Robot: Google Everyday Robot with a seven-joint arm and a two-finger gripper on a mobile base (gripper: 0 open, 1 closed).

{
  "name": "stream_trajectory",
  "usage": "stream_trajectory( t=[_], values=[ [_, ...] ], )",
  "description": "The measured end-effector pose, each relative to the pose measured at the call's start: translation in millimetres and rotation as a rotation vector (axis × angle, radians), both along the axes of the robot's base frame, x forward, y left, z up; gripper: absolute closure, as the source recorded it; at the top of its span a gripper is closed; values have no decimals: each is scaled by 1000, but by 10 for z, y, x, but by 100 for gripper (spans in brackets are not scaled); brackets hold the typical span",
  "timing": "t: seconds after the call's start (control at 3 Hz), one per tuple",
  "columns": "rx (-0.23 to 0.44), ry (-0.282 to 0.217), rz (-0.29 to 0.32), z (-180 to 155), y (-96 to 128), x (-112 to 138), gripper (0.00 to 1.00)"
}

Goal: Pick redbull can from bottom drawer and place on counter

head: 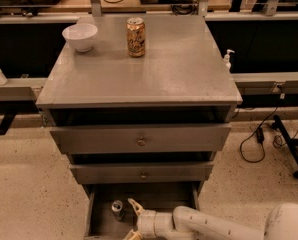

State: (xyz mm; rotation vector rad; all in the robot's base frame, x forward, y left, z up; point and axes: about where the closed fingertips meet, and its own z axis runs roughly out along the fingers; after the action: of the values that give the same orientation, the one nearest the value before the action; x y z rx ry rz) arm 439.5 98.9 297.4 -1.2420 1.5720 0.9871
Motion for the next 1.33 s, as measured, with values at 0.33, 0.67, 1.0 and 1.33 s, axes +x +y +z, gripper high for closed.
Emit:
stream_trajectory(
  t=[0.33,0.67,1.0,1.33],
  values=[
    [-2,11,-60,-259,2,170,0],
    [5,9,-107,-396,29,385,0],
    [11,11,-125,-526,42,602,0],
    [-17,29,-142,-703,59,788,0]
  ],
)
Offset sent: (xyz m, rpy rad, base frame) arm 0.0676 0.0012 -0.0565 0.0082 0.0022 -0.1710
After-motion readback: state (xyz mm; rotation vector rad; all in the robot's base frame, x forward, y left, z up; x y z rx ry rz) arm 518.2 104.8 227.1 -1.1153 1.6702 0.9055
